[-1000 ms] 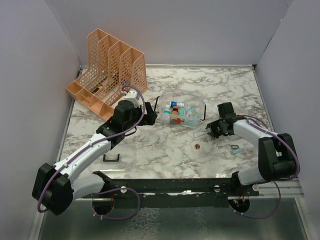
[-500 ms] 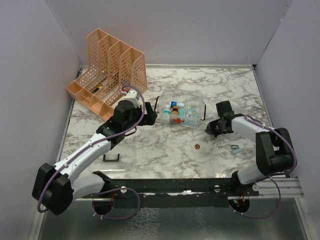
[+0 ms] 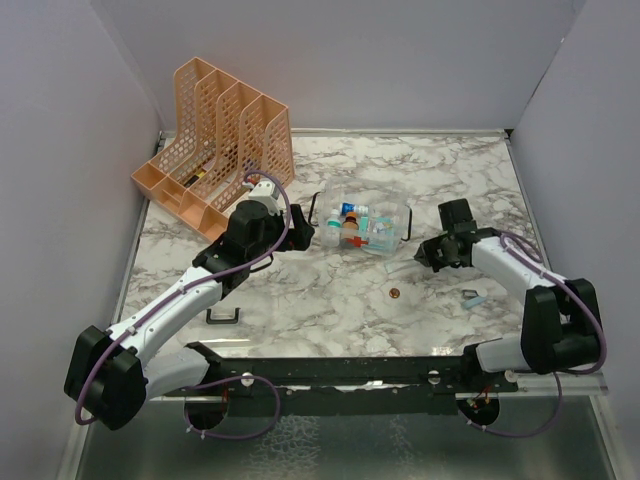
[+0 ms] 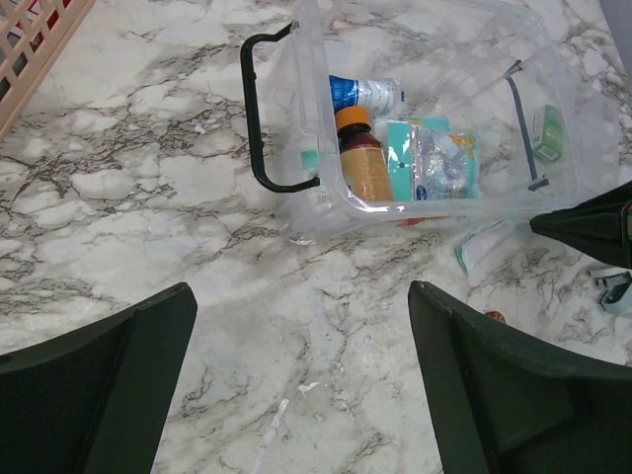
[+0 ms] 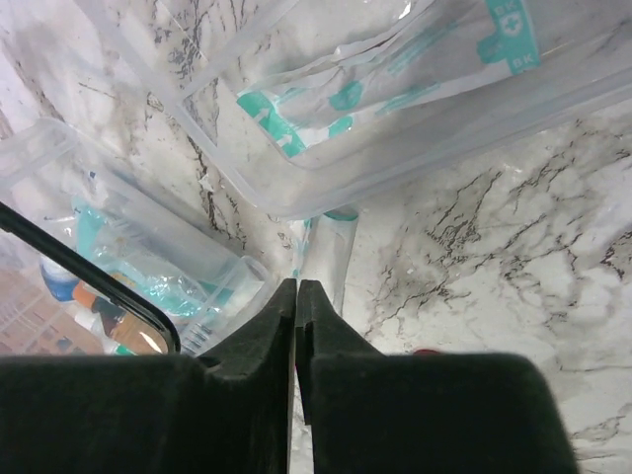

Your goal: Organize the medicine kit

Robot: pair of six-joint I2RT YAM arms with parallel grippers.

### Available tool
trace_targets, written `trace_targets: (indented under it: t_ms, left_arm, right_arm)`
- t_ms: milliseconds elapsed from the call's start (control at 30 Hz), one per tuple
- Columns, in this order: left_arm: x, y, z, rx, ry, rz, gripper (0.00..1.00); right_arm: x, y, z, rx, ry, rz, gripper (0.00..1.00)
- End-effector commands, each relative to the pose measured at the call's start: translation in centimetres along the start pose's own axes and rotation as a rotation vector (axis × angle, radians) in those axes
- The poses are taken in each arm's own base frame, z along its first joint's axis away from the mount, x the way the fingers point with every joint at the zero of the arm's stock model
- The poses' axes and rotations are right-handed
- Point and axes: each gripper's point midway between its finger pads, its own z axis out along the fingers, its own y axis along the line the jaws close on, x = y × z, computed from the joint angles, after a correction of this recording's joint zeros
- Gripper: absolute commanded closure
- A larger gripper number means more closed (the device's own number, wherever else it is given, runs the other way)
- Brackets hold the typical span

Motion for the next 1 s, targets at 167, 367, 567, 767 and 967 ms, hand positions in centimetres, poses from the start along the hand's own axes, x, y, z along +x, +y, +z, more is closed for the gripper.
trace_targets:
  t_ms: [167, 367, 567, 767, 967]
  left_arm:
    - [-1.0, -0.5, 0.0, 0.013, -0.032, 0.003, 0.08]
    - [-1.1, -0.5, -0.1, 0.012, -0.035, 0.002, 0.08]
    - [-1.2, -0.5, -0.2, 0.012, -0.039, 0.004, 0.08]
    - [-1.2, -0.4, -0.2, 0.009, -0.040, 0.006, 0.08]
    - [-1.2, -0.3, -0.2, 0.006, -0.043, 0.005, 0.08]
  right_arm:
    - [-0.1, 0.6, 0.9, 0.047, -0.003, -0.033, 0.58]
    - [0.0, 1.4, 2.0, 0.071, 0.012, -0.027, 0.55]
    - [0.2, 0.5, 2.7, 0.170, 0.021, -0.003, 0.59]
    - [0.0, -0.4, 3.2, 0.233, 0.012, -0.003, 0.68]
    - [-0.2, -0.8, 3.2, 0.266, -0.003, -0.025, 0.95]
